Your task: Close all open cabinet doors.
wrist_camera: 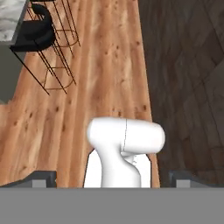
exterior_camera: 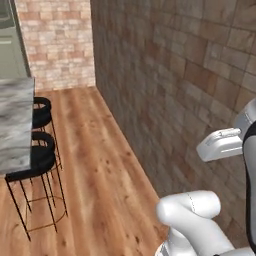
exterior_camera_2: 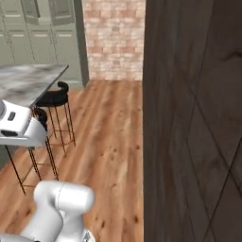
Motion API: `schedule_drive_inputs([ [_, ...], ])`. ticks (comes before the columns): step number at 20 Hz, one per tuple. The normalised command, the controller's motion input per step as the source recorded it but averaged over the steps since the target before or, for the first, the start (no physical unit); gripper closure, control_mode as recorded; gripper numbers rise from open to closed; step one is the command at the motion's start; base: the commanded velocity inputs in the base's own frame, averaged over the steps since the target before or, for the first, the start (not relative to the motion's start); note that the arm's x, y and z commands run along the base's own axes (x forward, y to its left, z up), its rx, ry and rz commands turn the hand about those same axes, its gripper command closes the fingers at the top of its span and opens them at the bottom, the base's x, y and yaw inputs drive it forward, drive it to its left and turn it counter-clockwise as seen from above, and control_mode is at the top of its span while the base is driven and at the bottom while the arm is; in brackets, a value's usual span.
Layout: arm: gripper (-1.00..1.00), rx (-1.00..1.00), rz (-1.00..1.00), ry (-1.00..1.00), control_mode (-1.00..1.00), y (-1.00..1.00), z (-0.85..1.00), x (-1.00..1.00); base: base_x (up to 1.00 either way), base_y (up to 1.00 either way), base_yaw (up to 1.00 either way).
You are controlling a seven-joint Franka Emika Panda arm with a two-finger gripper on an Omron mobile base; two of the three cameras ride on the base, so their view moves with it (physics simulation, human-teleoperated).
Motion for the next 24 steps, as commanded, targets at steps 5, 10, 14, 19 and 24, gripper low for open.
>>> schedule_drive_inputs([
  [5, -1.00, 0.00, 0.00, 0.00, 1.00, 0.00, 0.00, 0.00, 1.00, -0.44, 0.15],
  [10, -1.00, 0.00, 0.00, 0.00, 1.00, 0.00, 0.00, 0.00, 1.00, -0.19, 0.09],
  [14, -1.00, 0.00, 0.00, 0.00, 1.00, 0.00, 0.00, 0.00, 1.00, -0.01, 0.09],
  [19, -1.00, 0.00, 0.00, 0.00, 1.00, 0.00, 0.00, 0.00, 1.00, -0.17, 0.07],
  [24, -1.00, 0.00, 0.00, 0.00, 1.00, 0.00, 0.00, 0.00, 1.00, -0.20, 0.07],
])
